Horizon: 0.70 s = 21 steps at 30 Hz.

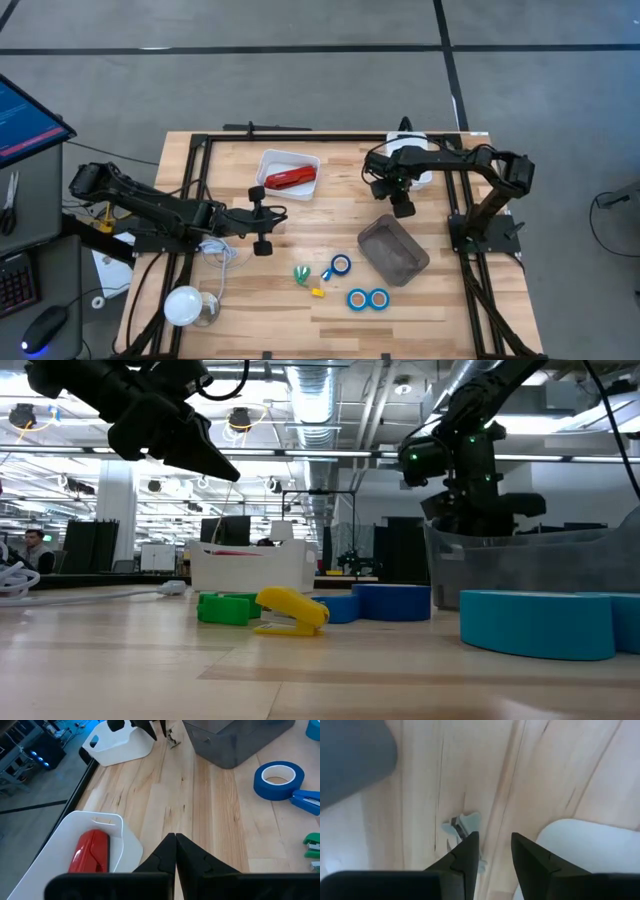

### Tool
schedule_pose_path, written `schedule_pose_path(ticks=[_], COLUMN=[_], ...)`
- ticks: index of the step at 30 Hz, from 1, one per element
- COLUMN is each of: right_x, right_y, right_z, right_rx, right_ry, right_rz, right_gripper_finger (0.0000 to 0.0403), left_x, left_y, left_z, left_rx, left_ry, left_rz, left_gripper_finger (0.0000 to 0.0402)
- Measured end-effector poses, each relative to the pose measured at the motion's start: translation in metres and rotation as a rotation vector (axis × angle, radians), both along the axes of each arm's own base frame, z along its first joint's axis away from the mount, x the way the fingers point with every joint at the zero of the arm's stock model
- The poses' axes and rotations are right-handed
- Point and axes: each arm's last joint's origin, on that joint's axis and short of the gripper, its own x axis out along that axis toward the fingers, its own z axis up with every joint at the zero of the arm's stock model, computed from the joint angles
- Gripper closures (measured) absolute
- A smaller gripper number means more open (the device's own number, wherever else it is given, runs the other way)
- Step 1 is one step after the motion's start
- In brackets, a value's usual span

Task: Pick and place Stapler, Stapler remover, tape
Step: Put the gray staple remover into the right white bin

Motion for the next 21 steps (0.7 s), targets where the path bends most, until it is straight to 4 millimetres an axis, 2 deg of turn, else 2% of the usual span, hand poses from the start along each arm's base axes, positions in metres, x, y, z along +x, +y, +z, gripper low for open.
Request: schedule_pose_path(ticks=[6, 13, 17, 21], right_x=[0.010, -0.001, -0.006, -0.008], right_y=[0.002, 0.006, 0.007, 0.005], right_z=[0.019, 0.024, 0.016, 0.012], right_rx=[-0.004, 0.041, 0.028, -0.032], right_ry=[-0.011, 0.111, 0.139, 0.157], right_rz=[0.011, -0.041, -0.080, -0.102], right_gripper_finger=[0.0296, 0.0287, 0.0262, 0.0214], left_x=[0.000, 0.000, 0.000, 0.000], left_y=[0.000, 0.000, 0.000, 0.000], left_z=[0.000, 0.000, 0.000, 0.000], left_rx=[0.000, 0.000, 0.000, 0.000], left_ry=[0.000, 0.000, 0.001, 0.000], left_rz=[0.000, 0.000, 0.000, 0.000], left_gripper_finger=[0.0400, 0.0400, 0.0400, 0.0400])
